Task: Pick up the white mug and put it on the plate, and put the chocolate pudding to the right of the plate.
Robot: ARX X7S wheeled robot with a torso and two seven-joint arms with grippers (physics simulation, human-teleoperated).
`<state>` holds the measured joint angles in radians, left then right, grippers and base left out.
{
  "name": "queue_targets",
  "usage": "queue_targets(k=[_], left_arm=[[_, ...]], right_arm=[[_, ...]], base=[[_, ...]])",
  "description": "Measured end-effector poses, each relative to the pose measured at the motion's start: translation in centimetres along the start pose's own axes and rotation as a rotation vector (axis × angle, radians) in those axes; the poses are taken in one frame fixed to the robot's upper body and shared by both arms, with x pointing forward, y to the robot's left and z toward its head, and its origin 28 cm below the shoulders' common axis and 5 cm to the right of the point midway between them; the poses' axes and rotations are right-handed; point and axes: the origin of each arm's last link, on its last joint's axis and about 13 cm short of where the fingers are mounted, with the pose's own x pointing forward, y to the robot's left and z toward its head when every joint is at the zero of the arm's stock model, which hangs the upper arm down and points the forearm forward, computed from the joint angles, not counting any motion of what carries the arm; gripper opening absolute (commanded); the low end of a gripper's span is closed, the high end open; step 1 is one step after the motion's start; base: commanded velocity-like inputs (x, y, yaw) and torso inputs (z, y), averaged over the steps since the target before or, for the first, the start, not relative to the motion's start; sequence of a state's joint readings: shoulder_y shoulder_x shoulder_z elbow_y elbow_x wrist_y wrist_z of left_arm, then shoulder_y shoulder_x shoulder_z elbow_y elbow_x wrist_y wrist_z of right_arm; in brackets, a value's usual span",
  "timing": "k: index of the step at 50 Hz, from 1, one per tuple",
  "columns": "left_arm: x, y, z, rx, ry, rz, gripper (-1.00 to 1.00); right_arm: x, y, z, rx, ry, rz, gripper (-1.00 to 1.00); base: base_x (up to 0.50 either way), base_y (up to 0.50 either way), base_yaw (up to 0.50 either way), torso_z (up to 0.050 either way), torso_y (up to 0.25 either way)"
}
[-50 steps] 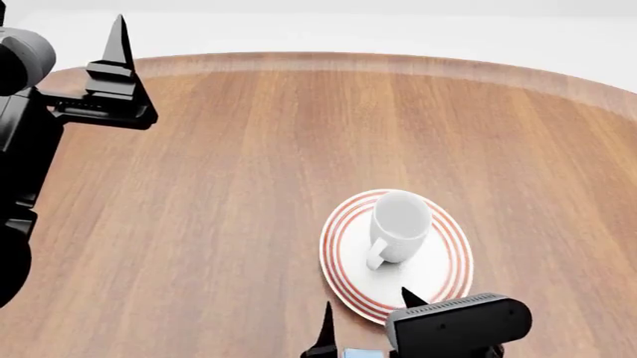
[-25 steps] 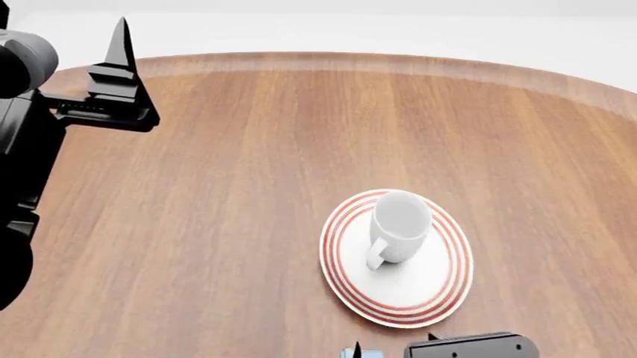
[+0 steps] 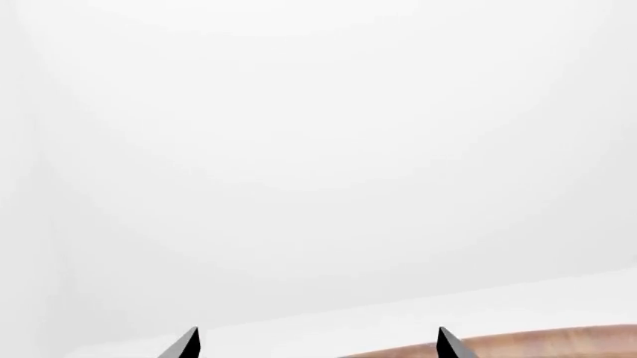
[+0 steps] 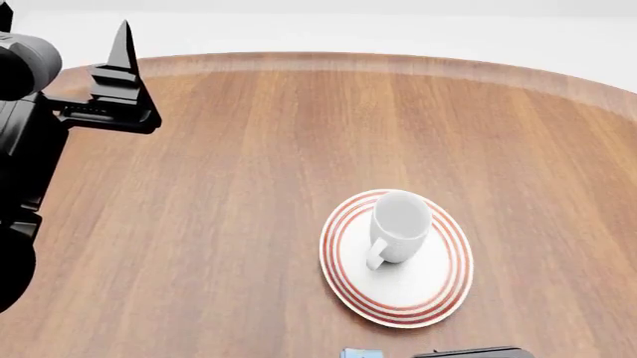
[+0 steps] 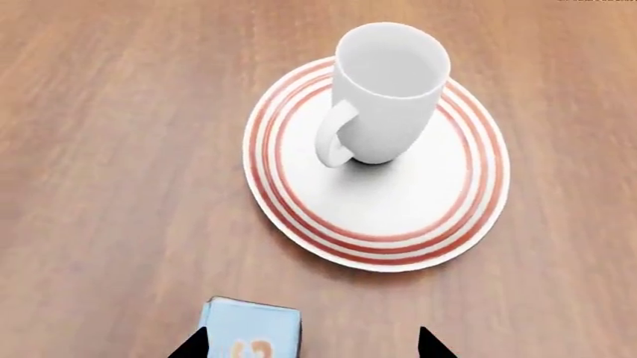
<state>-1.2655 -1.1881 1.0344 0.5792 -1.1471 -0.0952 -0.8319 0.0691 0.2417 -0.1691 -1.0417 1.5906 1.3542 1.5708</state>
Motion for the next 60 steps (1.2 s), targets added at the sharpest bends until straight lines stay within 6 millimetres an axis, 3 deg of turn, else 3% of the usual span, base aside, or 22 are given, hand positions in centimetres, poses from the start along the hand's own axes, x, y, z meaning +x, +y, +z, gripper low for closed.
queue_targets(k=[34, 60], left_arm=[[0.0, -0.1, -0.4, 0.003, 0.008, -0.009, 1.0], [-0.1, 0.0, -0.5, -0.009, 0.01, -0.01, 1.0]], right_arm=[[0.8, 1.6, 1.0, 0.107, 0.009, 0.005, 1.0], [1.3, 2.6, 0.6, 0.079, 0.051, -0.016, 1.0]], base=[[0.0, 0.0, 0.0, 0.0, 0.0], [0.0, 0.0, 0.0, 0.0, 0.0]])
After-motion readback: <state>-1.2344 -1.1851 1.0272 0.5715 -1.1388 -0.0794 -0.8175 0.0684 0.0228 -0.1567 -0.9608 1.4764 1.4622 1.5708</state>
